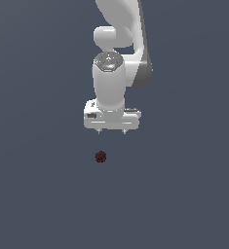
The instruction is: Pick up the object and move it to a goal position.
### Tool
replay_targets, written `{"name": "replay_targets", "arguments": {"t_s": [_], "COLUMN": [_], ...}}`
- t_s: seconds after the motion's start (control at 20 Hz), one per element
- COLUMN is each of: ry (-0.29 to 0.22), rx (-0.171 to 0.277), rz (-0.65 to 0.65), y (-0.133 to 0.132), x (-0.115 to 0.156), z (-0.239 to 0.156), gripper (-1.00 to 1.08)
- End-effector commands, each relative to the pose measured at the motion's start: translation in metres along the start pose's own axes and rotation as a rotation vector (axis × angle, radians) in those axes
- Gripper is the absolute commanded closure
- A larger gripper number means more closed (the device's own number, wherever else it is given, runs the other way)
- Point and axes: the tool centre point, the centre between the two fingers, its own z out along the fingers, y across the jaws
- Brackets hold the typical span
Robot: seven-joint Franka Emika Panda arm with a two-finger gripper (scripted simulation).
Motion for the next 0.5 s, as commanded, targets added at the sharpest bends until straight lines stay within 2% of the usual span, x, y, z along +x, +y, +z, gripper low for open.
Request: {"name": "replay_targets", "arguments": {"t_s": [0.0, 0.45], "ry": [0.000, 0.033], "rx": [0.000, -0.001], "rz": [0.000, -0.051], "y": [0.000, -0.030], "x": [0.000, 0.004], "z": [0.000, -0.013], "gripper": [-0.92, -0.92]}}
